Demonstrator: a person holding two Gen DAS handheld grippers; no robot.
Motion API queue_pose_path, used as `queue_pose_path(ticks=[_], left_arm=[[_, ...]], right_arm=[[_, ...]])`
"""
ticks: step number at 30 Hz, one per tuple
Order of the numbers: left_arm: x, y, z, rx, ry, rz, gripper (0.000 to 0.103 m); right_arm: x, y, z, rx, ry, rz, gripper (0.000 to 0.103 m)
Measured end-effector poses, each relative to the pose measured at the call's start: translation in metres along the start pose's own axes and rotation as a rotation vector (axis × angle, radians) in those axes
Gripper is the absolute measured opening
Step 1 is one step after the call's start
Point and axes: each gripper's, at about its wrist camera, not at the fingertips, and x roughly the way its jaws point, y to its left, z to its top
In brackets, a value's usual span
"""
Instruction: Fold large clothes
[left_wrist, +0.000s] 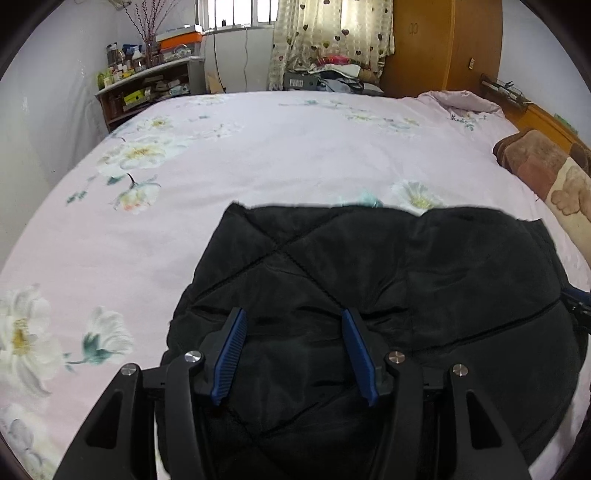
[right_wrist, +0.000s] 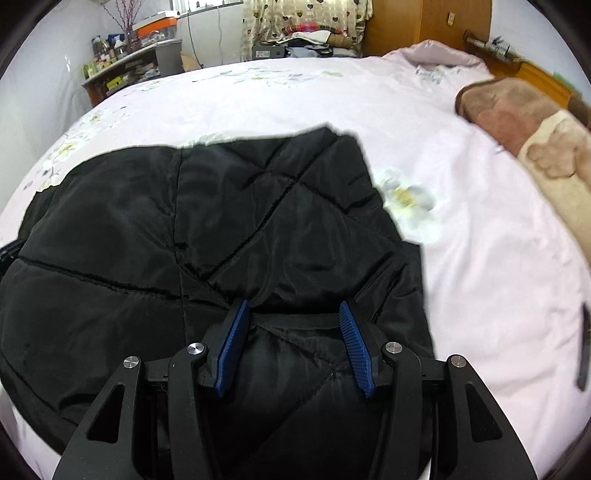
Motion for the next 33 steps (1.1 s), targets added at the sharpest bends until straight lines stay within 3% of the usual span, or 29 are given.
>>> queue_pose_path(ticks=[6,9,11,13,20,24,26,29,33], left_arm=[[-0.049,-0.021,0.001,0.011,-0.086,-0.063,0.056],[-0.051,-0.037,-0.008,0.021,-0.078,-0.109,0.056],[-0.037,-0.045,-0.016,0.026,-0.036,-0.118,0.057],[-0.015,-0.048,-0.026,0.018,0.020,-0.117,0.058],[0.006,-0.052,-0.033,0.020,0.026,-0.121,0.058],[-0.003,-0.048,-0.020,0.007,0.065,-0.138,0.057],[-0.015,-0.042,-0.011,0.011,0.033,-0.138,0.057],[-0.017,-0.027,0.009,0.030,-0.019,-0.077,0.057],[0.021,0.001,0.027,-0.012,0.024,-0.011,0.057]], right_arm=[[-0.064,0.035,0.005,-0.029,-0.151,0.124,0.051],[-0.068,0.058,0.000,-0.055,-0.156,0.186,0.051],[-0.053,0.071,-0.010,-0.070,-0.113,0.211,0.051],[-0.032,0.069,-0.016,-0.069,-0.069,0.212,0.051],[0.007,0.068,-0.025,-0.092,-0.026,0.196,0.051],[0.004,0.064,-0.013,-0.057,0.021,0.212,0.052],[-0.013,0.056,0.000,-0.035,-0.016,0.231,0.052],[-0.026,0.036,0.020,-0.010,-0.090,0.204,0.052],[0.014,0.004,0.040,0.035,-0.033,0.125,0.052]])
